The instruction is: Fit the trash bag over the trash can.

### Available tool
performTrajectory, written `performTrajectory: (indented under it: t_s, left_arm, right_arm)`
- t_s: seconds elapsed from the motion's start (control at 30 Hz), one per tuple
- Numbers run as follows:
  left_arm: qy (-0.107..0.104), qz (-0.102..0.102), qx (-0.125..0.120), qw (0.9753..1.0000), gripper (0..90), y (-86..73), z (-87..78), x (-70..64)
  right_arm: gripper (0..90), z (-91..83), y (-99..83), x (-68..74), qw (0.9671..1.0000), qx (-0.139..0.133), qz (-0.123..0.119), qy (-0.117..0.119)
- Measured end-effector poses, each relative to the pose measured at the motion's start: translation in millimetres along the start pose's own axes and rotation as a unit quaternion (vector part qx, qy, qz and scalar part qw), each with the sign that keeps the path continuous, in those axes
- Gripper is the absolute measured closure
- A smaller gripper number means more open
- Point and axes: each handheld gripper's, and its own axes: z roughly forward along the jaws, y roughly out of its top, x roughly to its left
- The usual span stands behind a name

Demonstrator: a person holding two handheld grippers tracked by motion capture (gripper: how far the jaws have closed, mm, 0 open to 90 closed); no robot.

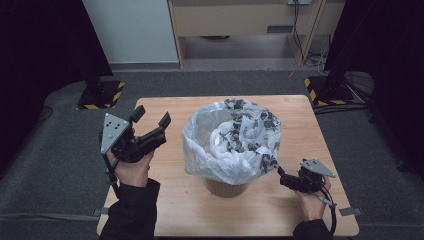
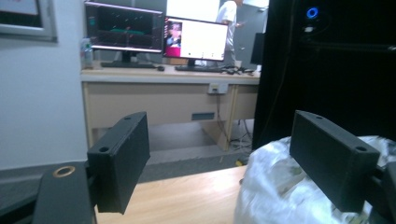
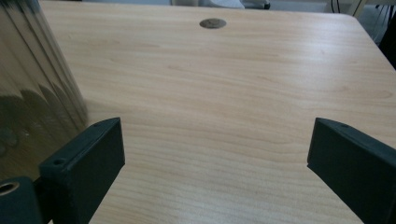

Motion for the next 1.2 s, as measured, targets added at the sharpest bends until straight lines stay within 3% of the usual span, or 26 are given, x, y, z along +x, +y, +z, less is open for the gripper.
performTrajectory:
  t_s: [0.17, 0.27, 0.4, 0.57, 0.73, 0.87, 1.03, 1.13, 1.2]
  left_arm:
    - [-0.023, 0.014, 0.000, 0.9996, 18.6, 5.5, 10.6, -7.2]
    - [-0.050, 0.027, 0.009, 0.9983, 18.4, 6.9, 18.6, -10.1]
    - [-0.106, 0.014, 0.022, 0.9941, 18.0, 9.1, 31.6, -11.7]
    - [-0.182, 0.011, 0.039, 0.9825, 17.9, 15.9, 50.6, -17.3]
    - [-0.237, 0.033, 0.044, 0.9699, 17.5, 25.2, 66.6, -35.1]
    - [-0.285, 0.048, 0.050, 0.9560, 17.4, 29.4, 80.8, -55.3]
    - [-0.323, 0.050, 0.073, 0.9422, 17.6, 27.8, 101.3, -76.1]
    - [-0.337, 0.047, 0.090, 0.9360, 17.6, 21.5, 113.4, -83.3]
    - [-0.342, 0.057, 0.101, 0.9324, 17.6, 15.7, 120.1, -87.5]
  right_arm:
    - [4.0, 1.9, -3.2, -2.8, 1.0000, 0.008, 0.004, -0.001]
    - [4.0, 1.8, -4.0, -4.0, 0.9999, 0.011, 0.005, 0.001]
    - [4.0, 2.9, -5.6, -5.9, 0.9998, 0.017, 0.011, 0.005]
    - [4.1, 4.3, -6.3, -5.9, 0.9997, 0.020, 0.009, 0.006]
    - [4.1, 5.0, -7.0, -6.9, 0.9997, 0.022, 0.011, 0.006]
    - [4.1, 6.2, -7.9, -8.0, 0.9996, 0.027, 0.010, 0.006]
    - [4.2, 6.7, -8.7, -8.9, 0.9995, 0.030, 0.013, 0.005]
    - [4.8, 6.7, -11.0, -11.2, 0.9994, 0.030, 0.017, 0.004]
    - [4.8, 7.0, -12.5, -13.2, 0.9992, 0.032, 0.022, 0.004]
